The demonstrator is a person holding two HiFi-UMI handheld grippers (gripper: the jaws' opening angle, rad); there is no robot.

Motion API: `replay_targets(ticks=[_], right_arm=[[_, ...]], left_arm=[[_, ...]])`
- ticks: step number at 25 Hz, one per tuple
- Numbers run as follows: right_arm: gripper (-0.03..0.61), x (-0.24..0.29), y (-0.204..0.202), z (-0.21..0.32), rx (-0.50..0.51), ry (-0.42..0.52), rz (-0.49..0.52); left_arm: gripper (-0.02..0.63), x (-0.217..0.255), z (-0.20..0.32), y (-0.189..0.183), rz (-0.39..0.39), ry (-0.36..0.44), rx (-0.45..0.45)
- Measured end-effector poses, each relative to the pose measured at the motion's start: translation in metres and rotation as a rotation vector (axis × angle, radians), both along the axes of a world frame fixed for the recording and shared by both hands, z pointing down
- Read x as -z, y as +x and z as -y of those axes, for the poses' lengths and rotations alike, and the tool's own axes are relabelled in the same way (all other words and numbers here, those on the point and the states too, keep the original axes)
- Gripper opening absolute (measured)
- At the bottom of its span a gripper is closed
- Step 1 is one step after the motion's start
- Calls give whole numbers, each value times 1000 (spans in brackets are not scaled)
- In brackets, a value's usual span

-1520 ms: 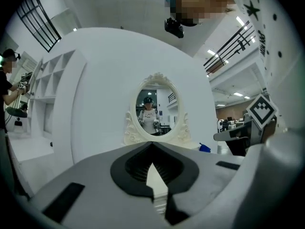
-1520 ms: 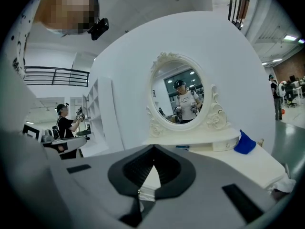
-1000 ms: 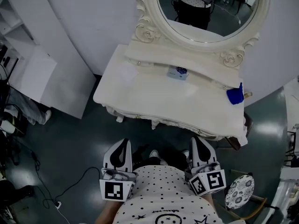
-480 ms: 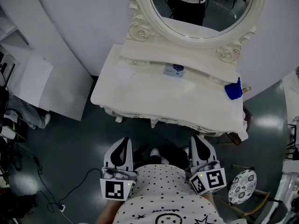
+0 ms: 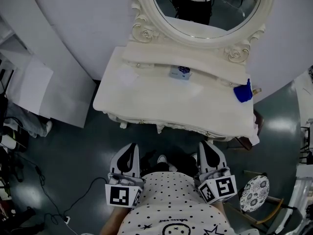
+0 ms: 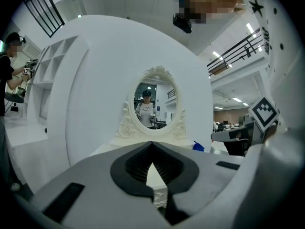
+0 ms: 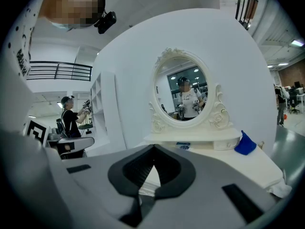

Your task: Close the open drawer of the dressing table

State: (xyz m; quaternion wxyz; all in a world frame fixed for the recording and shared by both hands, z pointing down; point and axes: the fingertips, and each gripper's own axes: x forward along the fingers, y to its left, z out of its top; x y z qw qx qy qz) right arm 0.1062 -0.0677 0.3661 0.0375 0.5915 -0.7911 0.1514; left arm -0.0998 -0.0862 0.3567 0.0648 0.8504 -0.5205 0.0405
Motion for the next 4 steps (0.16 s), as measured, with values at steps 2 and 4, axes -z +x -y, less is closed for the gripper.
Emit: replay_targets(ticks=[2,4], right_arm=[[8,0,0,0,0,0,-1],[8,0,0,0,1,1,-2]], left_arm=[[9,-3,0,-1,-6,-10,0],[9,-5,1,-1,-12,-20,1]])
